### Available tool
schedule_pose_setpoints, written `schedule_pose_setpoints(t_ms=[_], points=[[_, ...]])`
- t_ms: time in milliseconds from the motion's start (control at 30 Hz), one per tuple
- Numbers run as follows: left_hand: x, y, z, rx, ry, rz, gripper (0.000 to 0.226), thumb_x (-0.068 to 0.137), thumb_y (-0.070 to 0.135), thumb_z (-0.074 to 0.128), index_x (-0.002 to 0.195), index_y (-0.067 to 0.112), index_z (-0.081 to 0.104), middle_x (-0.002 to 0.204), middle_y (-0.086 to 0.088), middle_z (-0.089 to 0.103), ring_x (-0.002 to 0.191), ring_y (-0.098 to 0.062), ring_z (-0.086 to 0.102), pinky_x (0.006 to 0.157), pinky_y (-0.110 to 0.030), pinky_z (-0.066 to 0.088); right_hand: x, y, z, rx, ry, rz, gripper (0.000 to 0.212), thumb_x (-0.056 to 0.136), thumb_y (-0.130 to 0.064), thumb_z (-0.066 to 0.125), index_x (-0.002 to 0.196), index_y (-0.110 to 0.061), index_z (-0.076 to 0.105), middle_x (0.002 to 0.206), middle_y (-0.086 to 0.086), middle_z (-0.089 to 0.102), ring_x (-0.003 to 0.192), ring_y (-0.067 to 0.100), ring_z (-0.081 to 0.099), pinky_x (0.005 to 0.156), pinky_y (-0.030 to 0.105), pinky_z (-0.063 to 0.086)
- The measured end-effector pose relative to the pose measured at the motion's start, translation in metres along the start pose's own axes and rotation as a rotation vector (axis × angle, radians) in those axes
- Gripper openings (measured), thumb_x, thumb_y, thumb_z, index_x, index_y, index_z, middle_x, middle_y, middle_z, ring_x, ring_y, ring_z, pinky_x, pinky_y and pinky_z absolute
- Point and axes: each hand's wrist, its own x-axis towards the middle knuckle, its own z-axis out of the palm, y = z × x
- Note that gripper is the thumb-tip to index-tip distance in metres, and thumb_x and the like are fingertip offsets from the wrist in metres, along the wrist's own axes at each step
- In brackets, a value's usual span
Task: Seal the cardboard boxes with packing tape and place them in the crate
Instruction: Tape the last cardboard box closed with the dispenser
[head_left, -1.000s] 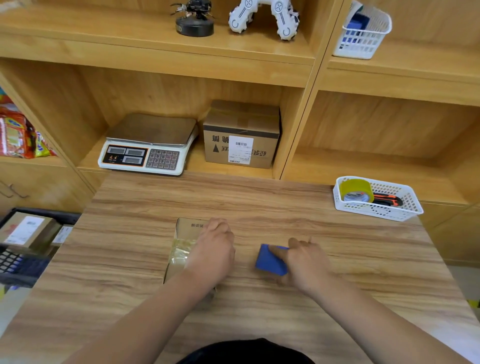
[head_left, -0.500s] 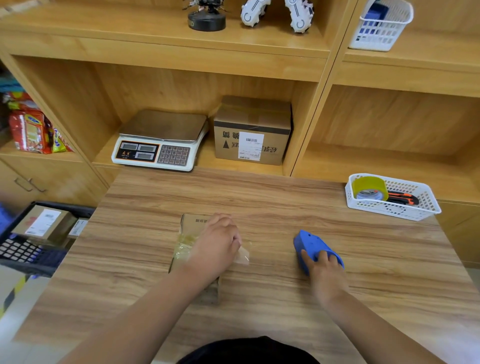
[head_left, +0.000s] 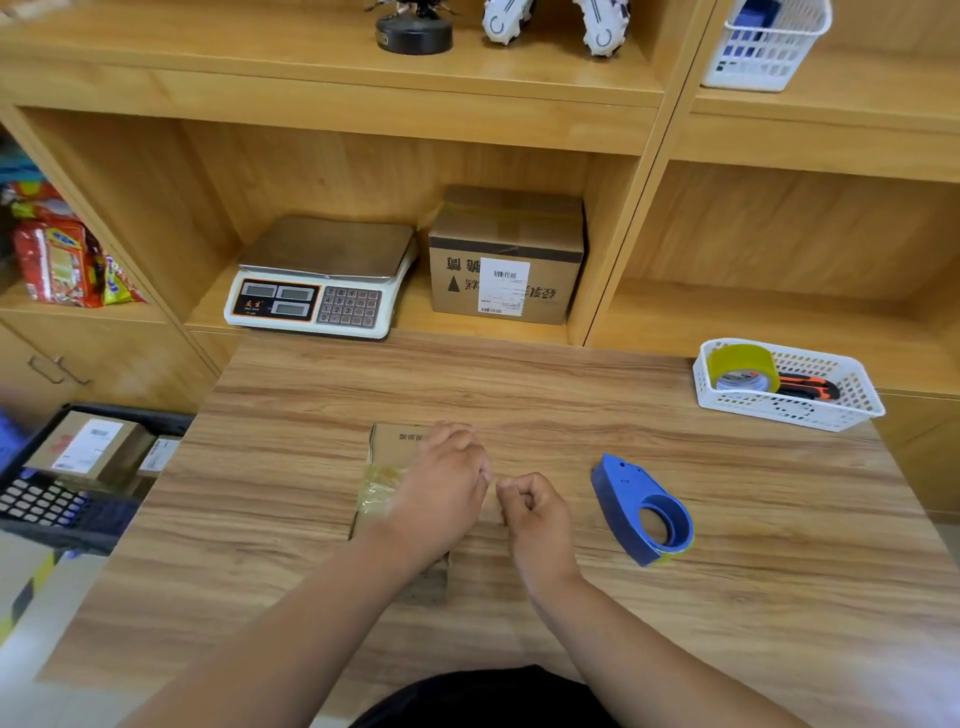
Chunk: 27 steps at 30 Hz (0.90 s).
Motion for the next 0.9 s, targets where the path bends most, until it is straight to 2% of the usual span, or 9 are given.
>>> schedule_pose_setpoints(t_ms=[100, 133, 200, 233, 300, 433, 633, 767, 900], points=[[-0.001, -0.002, -0.008, 0.041, -0.064, 0.049, 0.022, 0.092, 0.013, 0.046, 0.107, 0.012, 0.062, 0.131, -0.004, 0.051, 0.134, -0.017, 0.028, 0.110, -0.016, 0.001, 0.000, -0.001, 0.003, -0.019, 0.051, 0.014, 0.028, 0.091, -0.015, 0.061, 0.065, -0.013, 0.050, 0.053, -0.005, 0.045, 0.053, 0.011, 0.038, 0.057, 0.030, 0.036], [-0.003, -0.004, -0.010, 0.047, -0.083, 0.078, 0.030, 0.092, 0.013, 0.046, 0.119, 0.011, 0.057, 0.137, -0.004, 0.046, 0.136, -0.018, 0.026, 0.111, -0.015, -0.002, 0.000, -0.001, 0.005, -0.031, 0.065, 0.017, 0.029, 0.091, -0.016, 0.061, 0.064, -0.014, 0.049, 0.052, -0.007, 0.045, 0.052, 0.010, 0.038, 0.060, 0.032, 0.038], [-0.010, -0.009, -0.016, 0.101, -0.103, 0.103, 0.053, 0.096, 0.017, 0.040, 0.147, 0.012, 0.025, 0.148, -0.004, 0.032, 0.140, -0.018, 0.020, 0.111, -0.016, -0.011, 0.000, 0.001, 0.008, -0.077, 0.077, 0.026, 0.030, 0.091, -0.017, 0.061, 0.064, -0.015, 0.049, 0.051, -0.010, 0.045, 0.052, 0.009, 0.040, 0.069, 0.035, 0.041], [-0.014, -0.013, -0.019, 0.158, -0.101, 0.092, 0.059, 0.099, 0.022, 0.033, 0.152, 0.015, 0.007, 0.154, -0.003, 0.023, 0.143, -0.017, 0.013, 0.111, -0.019, -0.014, 0.000, 0.003, 0.009, -0.109, 0.081, 0.031, 0.030, 0.091, -0.019, 0.061, 0.064, -0.016, 0.050, 0.050, -0.010, 0.046, 0.052, 0.008, 0.041, 0.074, 0.037, 0.041], [-0.022, -0.020, -0.023, 0.276, -0.103, 0.034, 0.059, 0.101, 0.031, 0.018, 0.149, 0.015, -0.010, 0.160, -0.003, 0.005, 0.146, -0.014, -0.003, 0.111, -0.026, -0.018, 0.001, 0.008, 0.011, -0.148, 0.098, 0.046, 0.031, 0.090, -0.021, 0.062, 0.062, -0.017, 0.050, 0.049, -0.010, 0.045, 0.050, 0.005, 0.039, 0.073, 0.036, 0.040], [-0.030, -0.030, -0.023, 0.355, -0.142, -0.094, 0.058, 0.099, 0.039, 0.008, 0.149, 0.013, -0.006, 0.159, -0.002, -0.006, 0.145, -0.013, -0.014, 0.113, -0.031, -0.020, 0.002, 0.015, 0.019, -0.184, 0.089, 0.033, 0.031, 0.090, -0.023, 0.063, 0.062, -0.018, 0.051, 0.051, -0.011, 0.045, 0.051, 0.003, 0.039, 0.063, 0.029, 0.038], [-0.027, -0.039, -0.021, 0.262, -0.133, -0.133, 0.058, 0.099, 0.037, 0.012, 0.151, 0.016, 0.002, 0.160, 0.002, 0.000, 0.143, -0.005, -0.012, 0.112, -0.025, -0.018, -0.002, 0.016, 0.041, -0.317, 0.062, 0.017, 0.028, 0.094, -0.027, 0.055, 0.067, -0.027, 0.049, 0.066, -0.004, 0.057, 0.073, 0.019, 0.055, 0.086, 0.044, 0.044], [-0.028, -0.041, -0.022, 0.234, -0.123, -0.127, 0.058, 0.098, 0.037, 0.012, 0.151, 0.016, 0.005, 0.160, 0.003, 0.004, 0.145, -0.006, -0.007, 0.114, -0.025, -0.015, -0.008, 0.016, 0.053, -0.448, 0.060, 0.010, 0.021, 0.098, -0.029, 0.042, 0.078, -0.024, 0.048, 0.076, -0.002, 0.060, 0.083, 0.022, 0.055, 0.084, 0.038, 0.040], [-0.028, -0.042, -0.023, 0.207, -0.108, -0.137, 0.056, 0.099, 0.034, 0.015, 0.152, 0.017, 0.008, 0.160, 0.003, 0.007, 0.145, -0.006, -0.005, 0.115, -0.024, -0.014, -0.009, 0.015, 0.059, -0.558, 0.036, 0.019, 0.017, 0.099, -0.029, 0.036, 0.094, -0.021, 0.049, 0.089, 0.001, 0.058, 0.095, 0.025, 0.053, 0.087, 0.039, 0.039]])
